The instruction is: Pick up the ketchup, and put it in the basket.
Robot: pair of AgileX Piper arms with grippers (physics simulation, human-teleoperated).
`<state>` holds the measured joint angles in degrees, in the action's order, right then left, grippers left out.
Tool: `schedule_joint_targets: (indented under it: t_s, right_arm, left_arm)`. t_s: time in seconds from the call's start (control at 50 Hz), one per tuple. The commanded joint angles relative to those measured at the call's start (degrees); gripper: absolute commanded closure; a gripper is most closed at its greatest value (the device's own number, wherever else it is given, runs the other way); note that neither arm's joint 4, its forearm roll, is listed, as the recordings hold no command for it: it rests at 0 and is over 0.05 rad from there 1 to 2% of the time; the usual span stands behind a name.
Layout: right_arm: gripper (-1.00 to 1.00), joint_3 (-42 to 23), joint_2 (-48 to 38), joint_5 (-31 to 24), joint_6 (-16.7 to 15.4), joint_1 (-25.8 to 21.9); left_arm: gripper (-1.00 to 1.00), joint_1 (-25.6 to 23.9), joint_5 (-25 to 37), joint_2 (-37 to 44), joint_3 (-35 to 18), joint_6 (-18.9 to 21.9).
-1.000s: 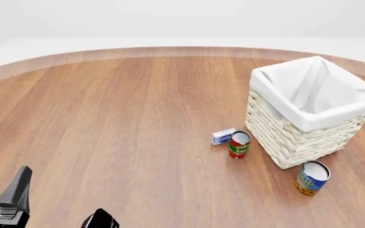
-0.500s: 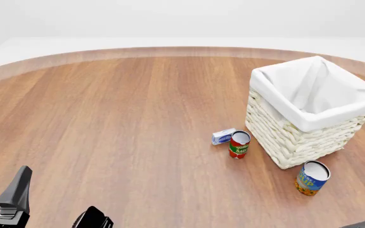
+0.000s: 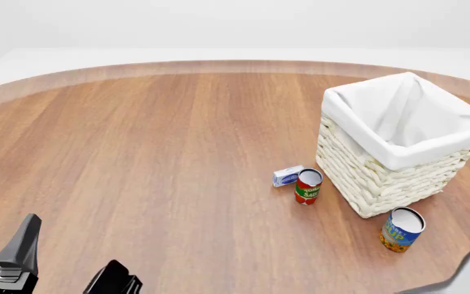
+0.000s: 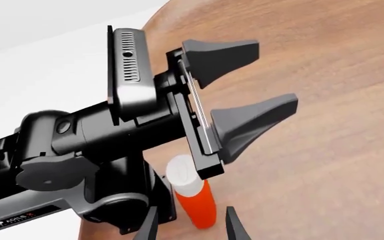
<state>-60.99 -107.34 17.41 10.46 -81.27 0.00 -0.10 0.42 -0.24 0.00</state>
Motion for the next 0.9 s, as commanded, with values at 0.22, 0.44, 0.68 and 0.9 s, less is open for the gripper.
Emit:
schedule_joint_targets:
  t_s: [0.22, 0.44, 0.68, 0.9]
  right_arm:
    - [-1.0, -2.4, -1.8, -1.0, 0.8, 0.5]
    - [-1.0, -3.7, -2.8, -1.4, 0.9, -0.3]
    - [-1.0, -4.7, -3.8, -1.6, 1.0, -0.7]
    - [-1.0, -5.9, -5.4, -1.9, 0.7, -0.6]
  left_arm:
    - [-1.0, 0.0, 0.0, 0.0, 0.0, 0.0]
    - [-1.0, 0.0, 0.0, 0.0, 0.0, 0.0]
    - [-1.0, 0.0, 0.0, 0.0, 0.0, 0.0]
    - [-1.0, 0.0, 0.0, 0.0, 0.0, 0.0]
